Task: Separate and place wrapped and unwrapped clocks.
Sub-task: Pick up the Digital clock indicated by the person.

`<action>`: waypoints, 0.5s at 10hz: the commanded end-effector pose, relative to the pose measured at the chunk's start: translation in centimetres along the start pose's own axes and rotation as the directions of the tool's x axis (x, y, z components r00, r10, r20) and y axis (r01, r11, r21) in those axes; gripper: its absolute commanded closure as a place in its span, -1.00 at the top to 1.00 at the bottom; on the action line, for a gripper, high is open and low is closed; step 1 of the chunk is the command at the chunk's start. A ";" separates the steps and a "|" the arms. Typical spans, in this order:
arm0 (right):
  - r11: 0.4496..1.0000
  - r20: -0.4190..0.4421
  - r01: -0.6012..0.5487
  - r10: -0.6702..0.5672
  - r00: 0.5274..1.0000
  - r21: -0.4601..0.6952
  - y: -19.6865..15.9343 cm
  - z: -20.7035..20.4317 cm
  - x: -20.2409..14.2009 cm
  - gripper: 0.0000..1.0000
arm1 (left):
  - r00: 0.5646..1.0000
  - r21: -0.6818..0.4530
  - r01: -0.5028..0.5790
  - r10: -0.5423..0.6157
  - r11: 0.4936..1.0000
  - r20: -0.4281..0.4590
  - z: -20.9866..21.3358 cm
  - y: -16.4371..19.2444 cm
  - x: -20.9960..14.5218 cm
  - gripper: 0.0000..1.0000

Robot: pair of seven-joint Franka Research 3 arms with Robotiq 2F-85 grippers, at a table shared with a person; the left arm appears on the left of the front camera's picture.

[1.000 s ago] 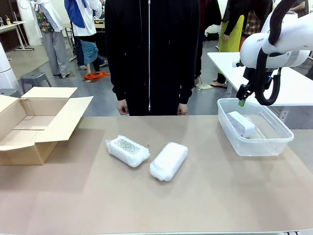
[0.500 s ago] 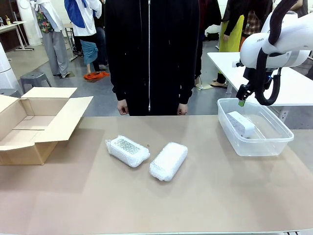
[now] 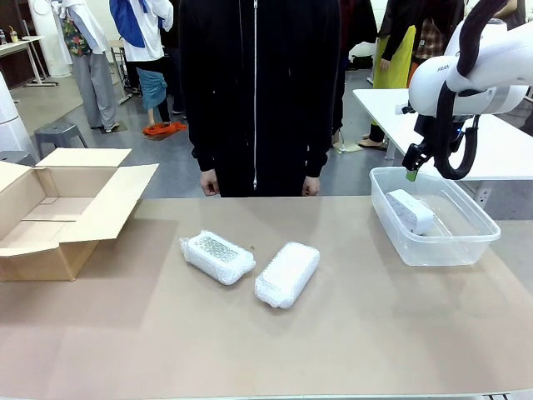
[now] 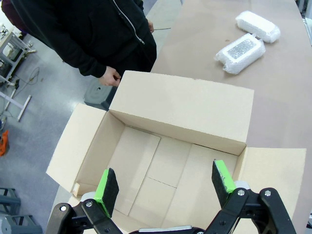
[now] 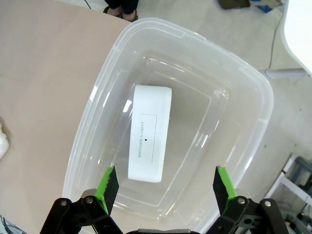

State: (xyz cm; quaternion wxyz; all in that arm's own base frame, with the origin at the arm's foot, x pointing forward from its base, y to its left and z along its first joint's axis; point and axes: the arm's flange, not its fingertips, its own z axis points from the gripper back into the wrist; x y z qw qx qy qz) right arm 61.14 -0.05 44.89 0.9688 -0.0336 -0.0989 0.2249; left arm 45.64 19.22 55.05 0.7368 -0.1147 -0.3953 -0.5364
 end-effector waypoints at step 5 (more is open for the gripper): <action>1.000 0.000 0.000 0.000 1.000 0.000 0.0 0.0 0.0 1.00 | 1.000 0.003 0.005 -0.005 1.000 0.026 0.0 0.1 0.1 1.00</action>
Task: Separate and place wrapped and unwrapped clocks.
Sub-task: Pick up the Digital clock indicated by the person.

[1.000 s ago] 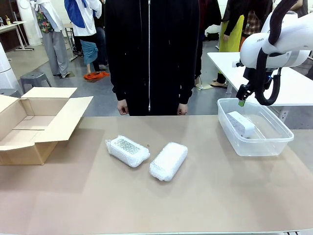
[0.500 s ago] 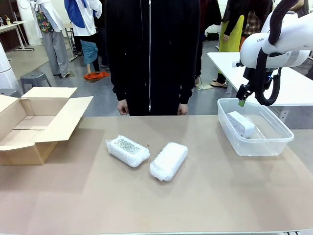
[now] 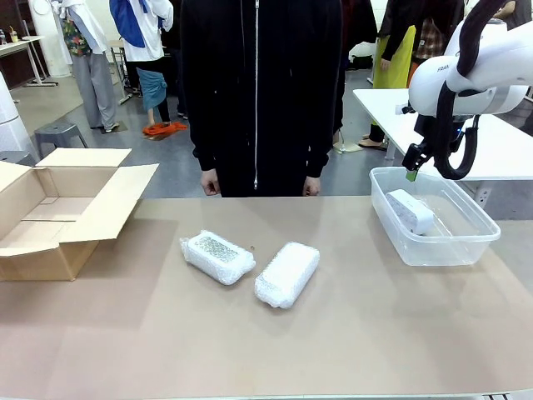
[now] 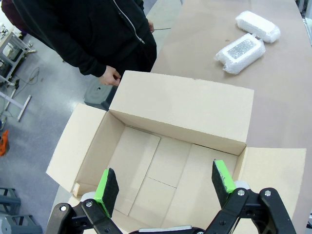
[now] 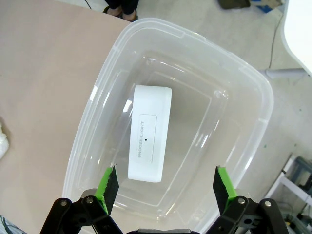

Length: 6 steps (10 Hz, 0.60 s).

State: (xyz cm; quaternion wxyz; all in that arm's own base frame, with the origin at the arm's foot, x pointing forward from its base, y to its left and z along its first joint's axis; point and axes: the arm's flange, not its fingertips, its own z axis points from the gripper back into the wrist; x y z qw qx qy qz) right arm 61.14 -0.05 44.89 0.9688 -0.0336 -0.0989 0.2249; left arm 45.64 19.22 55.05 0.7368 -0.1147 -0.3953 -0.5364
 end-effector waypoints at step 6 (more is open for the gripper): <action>0.985 0.112 -0.093 0.077 0.991 0.142 -7.5 0.3 -5.7 1.00 | 1.000 0.003 0.005 -0.005 1.000 0.026 0.0 0.1 0.1 1.00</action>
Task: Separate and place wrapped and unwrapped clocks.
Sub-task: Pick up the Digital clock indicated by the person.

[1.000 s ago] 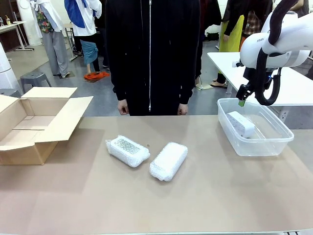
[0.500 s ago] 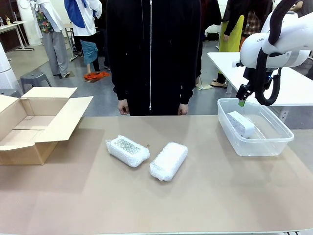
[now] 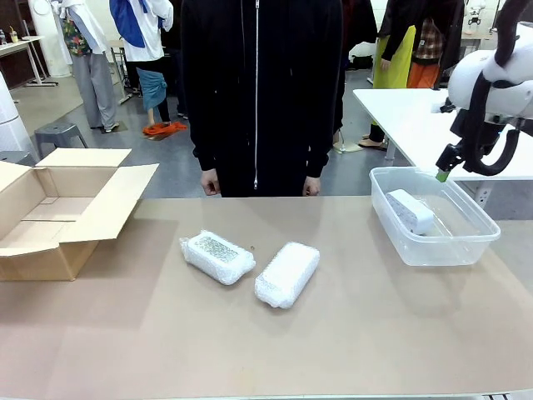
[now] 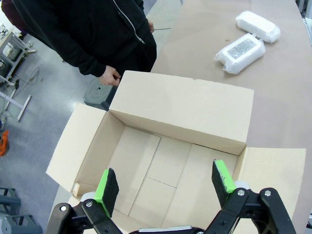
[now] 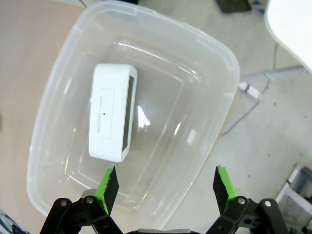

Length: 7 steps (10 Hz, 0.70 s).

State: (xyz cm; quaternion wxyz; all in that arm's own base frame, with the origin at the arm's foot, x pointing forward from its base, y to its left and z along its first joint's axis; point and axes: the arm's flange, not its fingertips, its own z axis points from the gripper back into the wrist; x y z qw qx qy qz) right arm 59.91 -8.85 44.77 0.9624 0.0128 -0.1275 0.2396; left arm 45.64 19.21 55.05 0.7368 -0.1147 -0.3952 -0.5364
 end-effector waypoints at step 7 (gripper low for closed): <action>0.640 0.437 -0.669 0.514 0.738 0.376 -6.3 -0.1 -2.4 1.00 | 1.000 0.003 0.005 -0.005 1.000 0.026 0.1 0.1 0.1 1.00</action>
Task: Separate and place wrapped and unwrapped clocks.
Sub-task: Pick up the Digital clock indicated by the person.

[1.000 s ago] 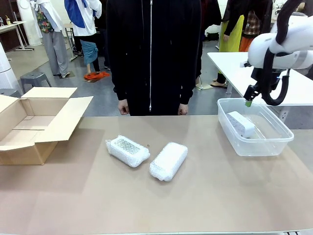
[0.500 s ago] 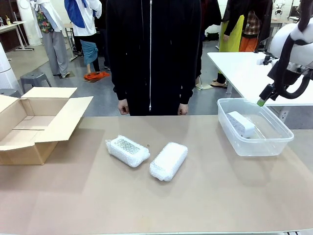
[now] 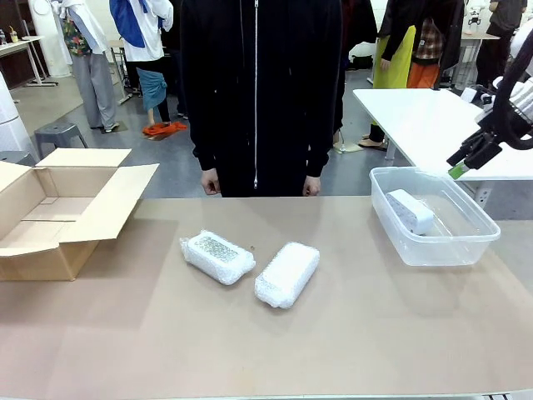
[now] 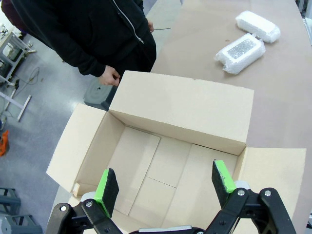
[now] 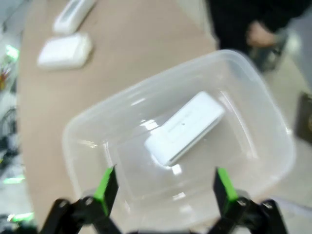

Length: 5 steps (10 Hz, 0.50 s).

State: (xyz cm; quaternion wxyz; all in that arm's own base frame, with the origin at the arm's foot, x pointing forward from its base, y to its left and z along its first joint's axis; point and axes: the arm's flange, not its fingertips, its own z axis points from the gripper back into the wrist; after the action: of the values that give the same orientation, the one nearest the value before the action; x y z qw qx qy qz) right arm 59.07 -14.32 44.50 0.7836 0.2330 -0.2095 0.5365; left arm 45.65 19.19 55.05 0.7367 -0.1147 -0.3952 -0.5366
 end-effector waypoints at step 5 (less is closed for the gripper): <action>0.953 0.207 -0.293 0.271 0.940 0.083 -3.6 2.0 -3.9 1.00 | 1.000 0.003 0.005 -0.005 1.000 0.026 0.1 0.1 0.0 1.00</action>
State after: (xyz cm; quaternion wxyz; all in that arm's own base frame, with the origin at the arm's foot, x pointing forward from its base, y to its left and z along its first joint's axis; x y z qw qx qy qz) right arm 60.62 -18.67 43.00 0.6733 0.2804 -0.2536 0.6354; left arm 45.66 19.17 55.05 0.7366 -0.1147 -0.3951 -0.5368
